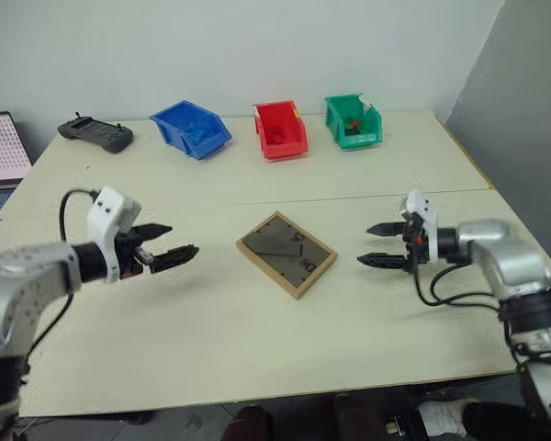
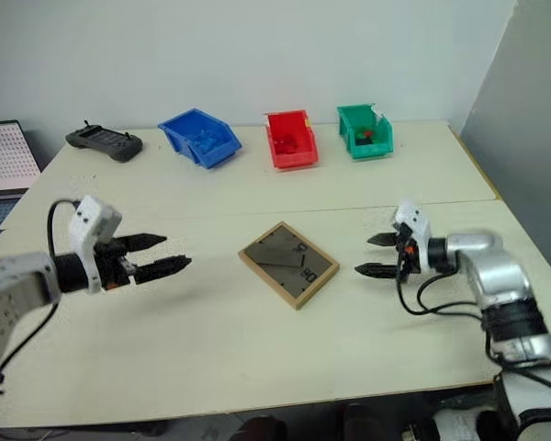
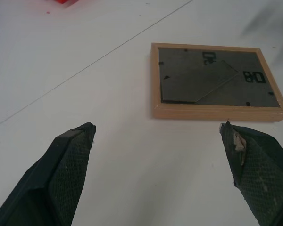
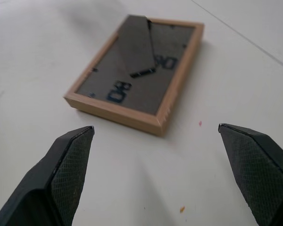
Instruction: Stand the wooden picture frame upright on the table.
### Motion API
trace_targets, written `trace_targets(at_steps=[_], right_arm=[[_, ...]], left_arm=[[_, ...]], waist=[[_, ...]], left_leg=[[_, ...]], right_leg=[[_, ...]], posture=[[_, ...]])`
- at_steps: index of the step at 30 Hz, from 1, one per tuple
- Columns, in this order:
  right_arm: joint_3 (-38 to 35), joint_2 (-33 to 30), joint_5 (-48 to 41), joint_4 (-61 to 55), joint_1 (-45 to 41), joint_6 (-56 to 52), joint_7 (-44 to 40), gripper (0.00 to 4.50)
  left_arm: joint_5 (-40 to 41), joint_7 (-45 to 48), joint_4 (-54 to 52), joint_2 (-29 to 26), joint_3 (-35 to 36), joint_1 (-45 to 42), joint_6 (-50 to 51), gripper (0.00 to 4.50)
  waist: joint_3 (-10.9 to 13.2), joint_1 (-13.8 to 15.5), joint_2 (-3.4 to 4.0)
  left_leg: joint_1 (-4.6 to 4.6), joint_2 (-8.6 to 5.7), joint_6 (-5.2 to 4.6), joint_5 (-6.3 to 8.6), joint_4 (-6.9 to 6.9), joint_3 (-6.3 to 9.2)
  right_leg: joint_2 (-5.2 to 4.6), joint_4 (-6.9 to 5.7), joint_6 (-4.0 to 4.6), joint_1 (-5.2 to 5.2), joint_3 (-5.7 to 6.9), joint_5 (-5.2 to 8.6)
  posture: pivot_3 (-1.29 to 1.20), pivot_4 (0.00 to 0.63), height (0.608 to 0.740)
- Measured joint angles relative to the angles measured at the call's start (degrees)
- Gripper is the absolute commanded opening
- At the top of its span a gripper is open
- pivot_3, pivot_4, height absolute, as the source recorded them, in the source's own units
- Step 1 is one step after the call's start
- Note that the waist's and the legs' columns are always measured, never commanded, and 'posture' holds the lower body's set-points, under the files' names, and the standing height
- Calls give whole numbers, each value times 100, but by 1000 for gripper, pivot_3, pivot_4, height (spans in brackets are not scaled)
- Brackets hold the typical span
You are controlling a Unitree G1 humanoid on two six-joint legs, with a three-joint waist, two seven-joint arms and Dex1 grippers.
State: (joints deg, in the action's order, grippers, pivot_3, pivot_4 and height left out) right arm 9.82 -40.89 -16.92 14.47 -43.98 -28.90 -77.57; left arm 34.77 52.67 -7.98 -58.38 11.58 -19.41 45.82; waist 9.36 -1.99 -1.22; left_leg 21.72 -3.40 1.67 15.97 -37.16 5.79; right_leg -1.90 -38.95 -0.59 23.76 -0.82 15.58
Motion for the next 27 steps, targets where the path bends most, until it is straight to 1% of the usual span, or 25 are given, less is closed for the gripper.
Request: trace_targets(at_steps=[2,4,6,8,9,10,14,15,18,19,21,23,25,27], right_arm=[[67,38,16,66,-59,33,-64,4495],[198,257,178,577,-300,209,-99,4495],[259,487,388,1038,-504,519,128,4495],[258,720,677,1585,-678,921,555,4495],[258,800,773,1787,-702,1079,721,4128],[258,888,869,1961,-715,1222,849,3992],[334,1182,1262,2597,-739,1809,1240,2861],[340,1249,1349,2731,-741,1924,1315,2639],[379,1457,1620,3130,-757,2261,1690,1744],[396,1546,1745,3234,-757,2426,1830,1539],[408,1640,1841,3315,-760,2552,1939,1014],[451,1735,1927,3332,-760,2656,2029,588],[452,1812,1954,3276,-743,2681,2020,55],[455,1852,1952,3053,-640,2645,1973,0]], left_arm=[[-71,75,68,0,-112,-16,-42,4500],[-258,148,282,24,-366,-169,-147,4500],[-373,123,369,136,-466,-295,-233,4500],[-485,-72,414,397,-469,-340,-346,4500],[-524,-169,433,536,-474,-338,-388,4145],[-578,-263,438,652,-469,-306,-410,4006],[-860,-614,495,1137,-606,-171,-604,2972],[-916,-679,555,1246,-664,-162,-641,2802],[-1106,-847,733,1612,-814,-156,-778,2000],[-1217,-892,843,1739,-912,-162,-880,1820],[-1344,-955,977,1912,-1026,-183,-982,1373],[-1517,-1009,1225,2125,-1226,-259,-1124,960],[-1753,-1090,1497,2316,-1423,-354,-1314,455],[-1867,-1117,1610,2449,-1461,-445,-1458,39]], waist=[[-1,5,-2],[0,8,-4],[0,13,-4],[0,13,-4],[-1,14,-5],[-1,13,-5],[-1,13,-4],[-1,13,-4],[-1,15,-4],[-1,15,-3],[-2,14,-3],[-2,13,-3],[-2,13,-3],[-3,22,-3]], left_leg=[[4,0,1,0,-1,4],[18,-2,3,-2,-8,3],[21,-2,11,-6,-13,2],[28,-3,23,-13,-15,-1],[32,-3,24,-13,-16,0],[40,-2,24,-13,-21,0],[58,-2,22,-12,-61,1],[62,-2,21,-11,-64,4],[67,-4,21,-11,-69,6],[67,-4,21,-11,-69,5],[67,-4,21,-11,-70,6],[67,-4,22,-11,-71,6],[67,-5,22,-11,-72,6],[68,-5,22,-11,-73,10]], right_leg=[[0,1,0,1,2,0],[-1,-4,0,15,-1,-1],[-1,-7,0,19,-1,-1],[-3,-8,1,25,-3,-2],[-3,-7,1,28,-2,-2],[-3,-7,1,32,-1,-2],[-3,-16,0,34,1,-2],[-2,-16,0,34,4,-2],[-2,-17,-5,36,6,-6],[-2,-17,-5,36,4,-6],[-2,-18,-5,36,5,-6],[-2,-20,-5,36,5,-6],[-2,-19,-5,36,5,-6],[-3,-18,-5,34,9,-6]], posture=[[0,150,740],[0,150,740],[0,150,740],[0,150,740],[0,150,740],[0,150,740],[0,150,740],[0,150,740],[0,150,740],[0,150,740],[0,150,740],[0,150,740],[0,150,740],[0,150,740]])
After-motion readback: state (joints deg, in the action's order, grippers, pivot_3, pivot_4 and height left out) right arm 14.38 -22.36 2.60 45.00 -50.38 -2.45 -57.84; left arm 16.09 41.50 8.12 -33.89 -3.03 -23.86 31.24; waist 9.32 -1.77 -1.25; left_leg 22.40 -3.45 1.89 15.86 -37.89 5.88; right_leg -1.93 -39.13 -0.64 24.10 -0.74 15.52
